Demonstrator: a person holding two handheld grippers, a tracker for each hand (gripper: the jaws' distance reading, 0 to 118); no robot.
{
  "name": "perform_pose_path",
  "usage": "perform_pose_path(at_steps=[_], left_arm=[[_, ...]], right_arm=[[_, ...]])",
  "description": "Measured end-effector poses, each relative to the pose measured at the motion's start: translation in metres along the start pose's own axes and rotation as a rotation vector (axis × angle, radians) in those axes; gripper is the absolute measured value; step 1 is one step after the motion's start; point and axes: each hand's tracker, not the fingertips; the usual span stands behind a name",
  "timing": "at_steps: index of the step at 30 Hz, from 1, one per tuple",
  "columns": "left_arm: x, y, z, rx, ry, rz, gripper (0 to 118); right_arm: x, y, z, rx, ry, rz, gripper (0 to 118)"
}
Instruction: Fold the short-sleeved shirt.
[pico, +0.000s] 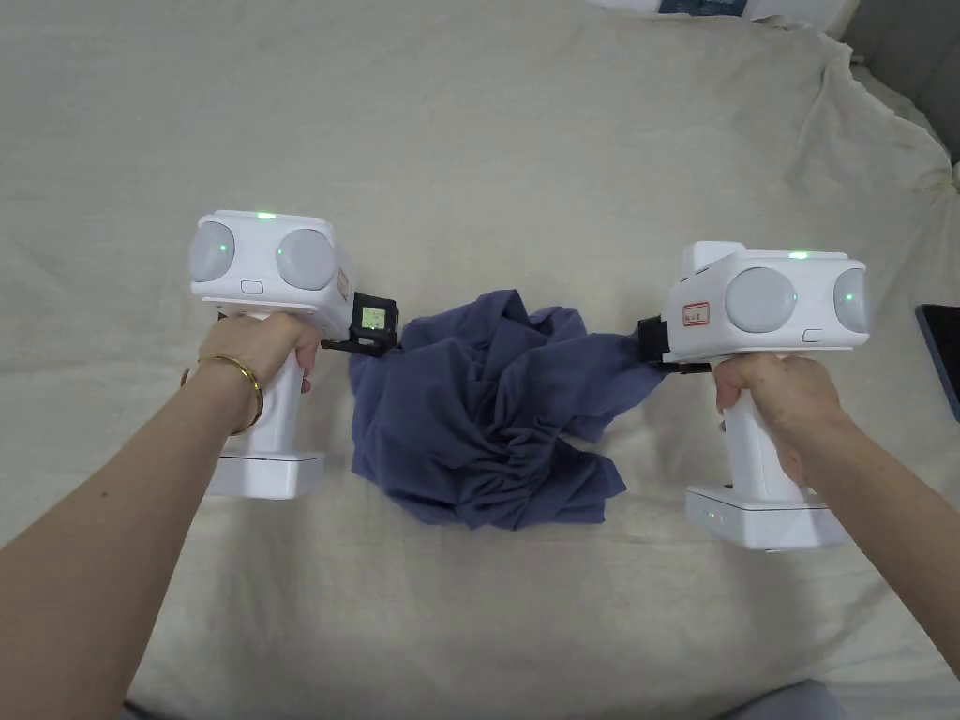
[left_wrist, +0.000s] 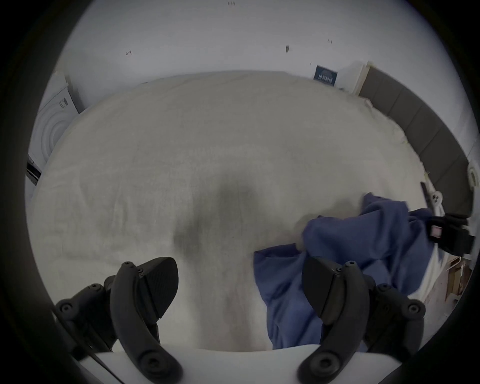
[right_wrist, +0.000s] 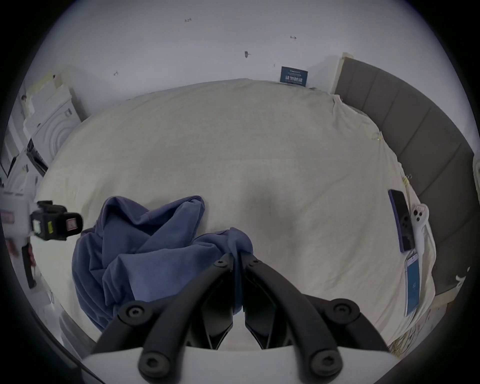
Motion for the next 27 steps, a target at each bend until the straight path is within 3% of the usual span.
perform_pose_path(at_steps=[5,7,10,14,20,27], left_arm=[[0.007,0.009,-0.022,-0.014,0.021,0.011,90],[0.011,0.009,-0.028,-0.036,0.029,-0.006,72],[0.015,0.006,-0.038,-0.090,-0.001,-0.031,33],[0.020,0.000,-0.042,-0.080,-0.007,-0.041,0],[0.025,0.000,-0.029,-0.056,0.018,-0.129,0],[-0.019,0.018,0.044,0.143,-0.086,0.059,0]], right_arm=[[0.000,-0.003,-0.001,-0.003,0.014,0.021,3],[0.001,-0.004,-0.002,-0.003,0.023,0.015,3],[0.002,-0.005,-0.004,-0.007,0.034,0.007,3],[0.005,-0.005,-0.007,-0.012,0.043,-0.001,3],[0.010,-0.006,-0.007,-0.008,0.047,-0.062,3],[0.027,0.012,0.039,0.082,0.061,-0.094,3]])
